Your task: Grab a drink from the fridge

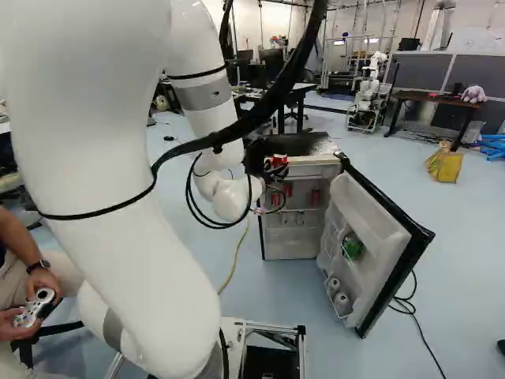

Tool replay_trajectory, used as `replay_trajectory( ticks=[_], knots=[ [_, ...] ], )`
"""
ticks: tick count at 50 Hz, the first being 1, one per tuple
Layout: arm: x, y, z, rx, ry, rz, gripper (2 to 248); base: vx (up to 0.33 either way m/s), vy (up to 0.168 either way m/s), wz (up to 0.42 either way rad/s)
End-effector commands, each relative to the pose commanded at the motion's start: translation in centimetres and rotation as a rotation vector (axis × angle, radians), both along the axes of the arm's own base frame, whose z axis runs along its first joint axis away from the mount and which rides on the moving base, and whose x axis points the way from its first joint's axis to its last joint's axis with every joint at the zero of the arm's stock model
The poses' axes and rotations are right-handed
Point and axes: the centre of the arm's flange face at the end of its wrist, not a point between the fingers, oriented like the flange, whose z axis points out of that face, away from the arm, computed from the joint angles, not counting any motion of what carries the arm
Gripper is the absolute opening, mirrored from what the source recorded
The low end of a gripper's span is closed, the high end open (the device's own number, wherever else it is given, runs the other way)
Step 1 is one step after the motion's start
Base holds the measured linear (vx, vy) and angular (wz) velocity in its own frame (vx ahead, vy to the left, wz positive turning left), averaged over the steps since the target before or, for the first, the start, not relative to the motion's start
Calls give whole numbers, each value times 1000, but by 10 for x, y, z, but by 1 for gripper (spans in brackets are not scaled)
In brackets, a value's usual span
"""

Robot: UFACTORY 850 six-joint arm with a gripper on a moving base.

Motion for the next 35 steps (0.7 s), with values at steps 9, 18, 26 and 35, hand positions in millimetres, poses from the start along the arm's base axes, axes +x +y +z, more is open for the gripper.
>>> replay_trajectory(
  ticks=[9,18,26,35],
  knots=[
    [4,0,6,2,3,3,87,0,0,0],
    [9,0,13,4,5,6,87,0,0,0],
    [13,0,18,6,8,8,87,0,0,0],
    [18,-1,25,8,11,12,87,0,0,0]
  ],
)
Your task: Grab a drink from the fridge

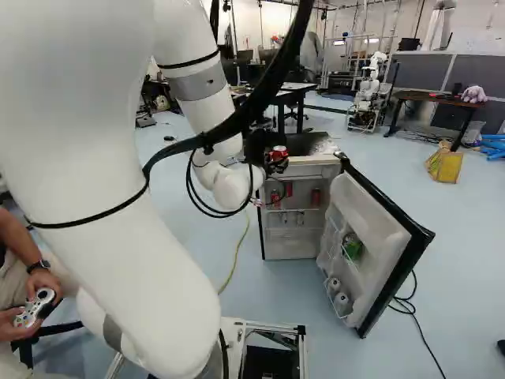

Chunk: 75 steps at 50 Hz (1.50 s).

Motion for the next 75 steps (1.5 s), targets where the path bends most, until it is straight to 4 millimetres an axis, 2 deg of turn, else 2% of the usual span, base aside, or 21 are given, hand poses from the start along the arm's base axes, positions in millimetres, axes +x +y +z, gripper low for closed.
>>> replay_trajectory(
  ticks=[31,65,75],
  knots=[
    [18,0,22,8,14,11,87,0,0,0],
    [46,-2,15,34,98,25,87,0,0,0],
    [55,-2,21,32,90,29,87,0,0,0]
  ],
)
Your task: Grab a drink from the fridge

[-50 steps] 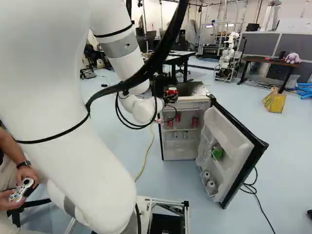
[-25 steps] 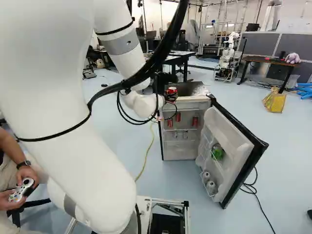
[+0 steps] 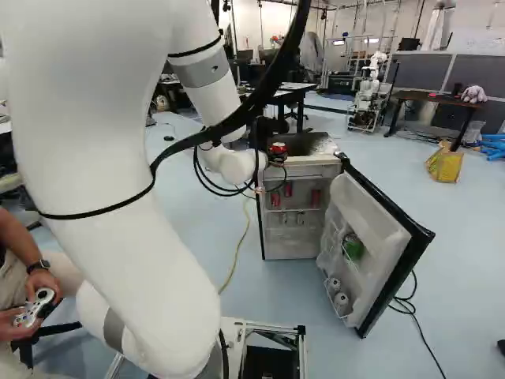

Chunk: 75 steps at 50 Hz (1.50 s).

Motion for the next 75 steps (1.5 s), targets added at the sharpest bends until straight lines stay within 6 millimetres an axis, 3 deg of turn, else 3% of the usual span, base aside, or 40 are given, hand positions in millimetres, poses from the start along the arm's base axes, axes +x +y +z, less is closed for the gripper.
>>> replay_trajectory(
  ticks=[22,75],
  knots=[
    [20,-1,20,-11,-47,8,87,0,0,0],
    [66,-4,18,-15,-64,23,87,0,0,0]
  ],
)
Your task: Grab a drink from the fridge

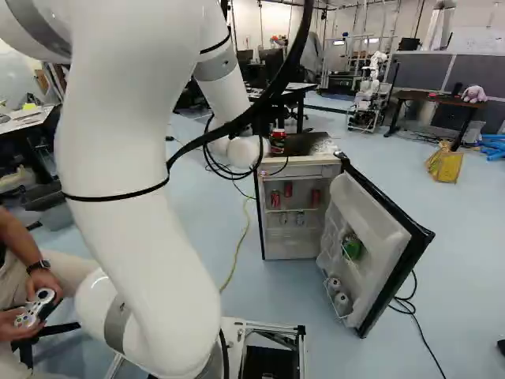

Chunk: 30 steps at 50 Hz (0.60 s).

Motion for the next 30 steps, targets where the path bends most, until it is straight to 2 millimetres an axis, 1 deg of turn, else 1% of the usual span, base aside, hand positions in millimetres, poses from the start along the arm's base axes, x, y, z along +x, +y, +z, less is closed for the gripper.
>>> replay_trajectory(
  ticks=[30],
  knots=[
    [15,-1,-1,-1,-6,4,87,0,0,0]
  ],
)
